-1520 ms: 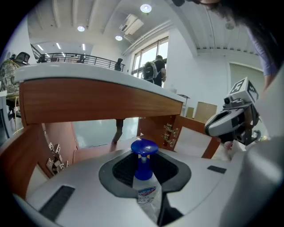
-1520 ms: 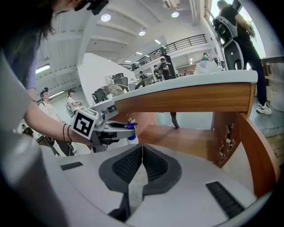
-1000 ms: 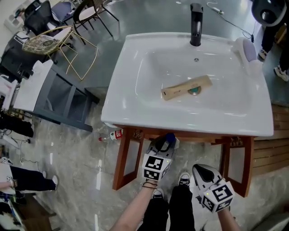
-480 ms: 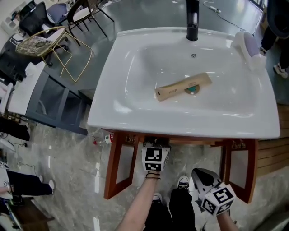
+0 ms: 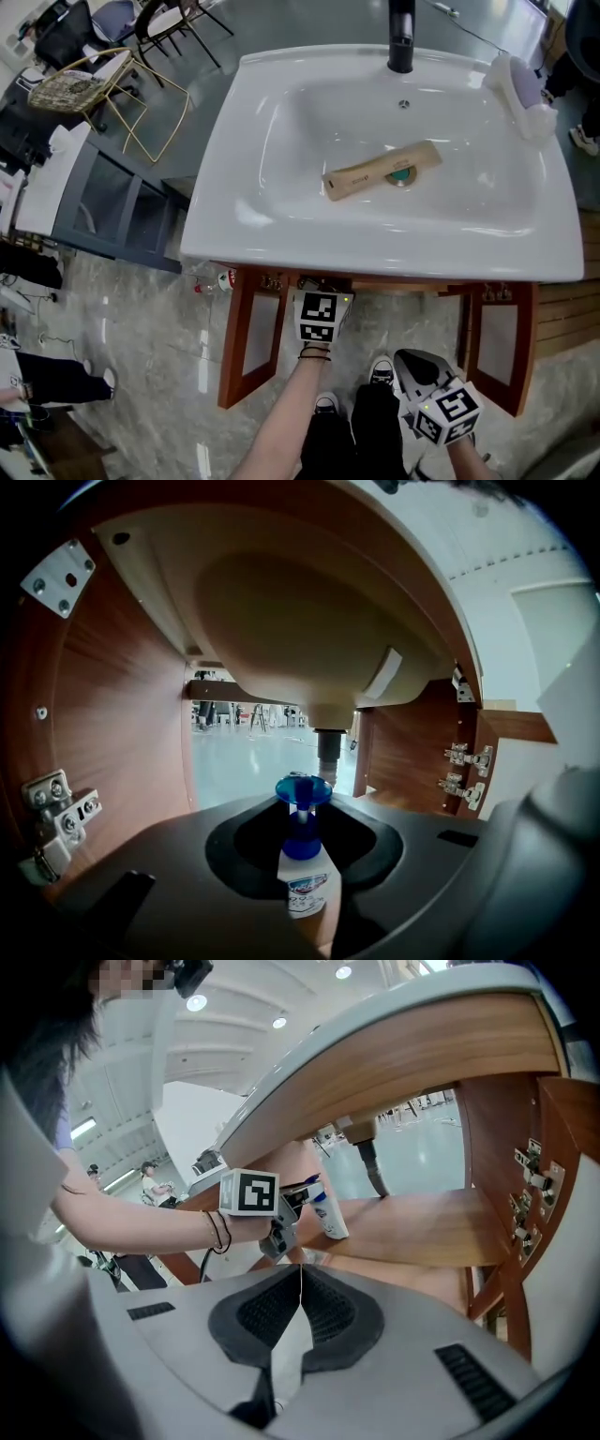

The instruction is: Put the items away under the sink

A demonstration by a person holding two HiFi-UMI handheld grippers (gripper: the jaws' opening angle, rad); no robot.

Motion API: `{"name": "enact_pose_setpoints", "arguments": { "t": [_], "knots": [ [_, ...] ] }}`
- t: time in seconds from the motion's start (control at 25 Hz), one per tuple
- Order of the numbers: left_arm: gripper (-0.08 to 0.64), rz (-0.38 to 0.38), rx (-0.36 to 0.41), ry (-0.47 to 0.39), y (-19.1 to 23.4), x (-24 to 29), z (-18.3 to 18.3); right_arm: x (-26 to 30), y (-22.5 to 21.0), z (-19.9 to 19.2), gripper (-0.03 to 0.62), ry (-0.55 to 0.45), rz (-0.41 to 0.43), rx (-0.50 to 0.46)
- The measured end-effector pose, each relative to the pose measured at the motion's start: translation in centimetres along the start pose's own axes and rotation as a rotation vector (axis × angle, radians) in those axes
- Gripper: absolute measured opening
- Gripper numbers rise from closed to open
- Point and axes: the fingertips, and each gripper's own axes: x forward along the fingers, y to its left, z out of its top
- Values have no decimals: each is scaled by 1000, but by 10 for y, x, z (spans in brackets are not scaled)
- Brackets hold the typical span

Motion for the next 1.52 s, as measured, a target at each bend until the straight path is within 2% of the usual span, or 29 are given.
{"name": "enact_pose_setpoints", "arguments": {
  "t": [0.2, 0.44, 0.48, 0.52, 0.68, 0.88, 1.04, 1.16, 1.36, 1.52],
  "knots": [
    [91, -19, -7, 10, -1, 0, -2, 0, 6, -2, 18, 12, 13, 29],
    [112, -61, -2, 11, -8, -9, -4, 4, 24, -5, 18, 39, 44, 7],
    [229, -77, -2, 6, -10, -9, -3, 5, 25, -6, 18, 43, 50, 4],
    [314, -90, 0, 4, -13, -9, -2, 6, 26, -7, 18, 46, 55, 1],
    [314, -95, 9, 20, -13, -14, 1, 6, 26, -6, 18, 50, 52, 1],
    [314, -51, -56, 36, -6, -33, -3, 0, 32, -4, 18, 62, 57, 0],
    [314, -57, -80, 58, -16, -54, -7, -8, 39, 3, 18, 75, 53, -4],
    [313, -61, -79, 83, -21, -74, -10, -16, 51, 15, 18, 69, 68, -46],
    [313, -77, -124, 130, -30, -110, -12, -36, 73, 42, 18, 63, 69, -110],
    [310, -106, -166, 132, -35, -140, 4, -45, 91, 61, 18, 35, 73, -132]
  ]
}}
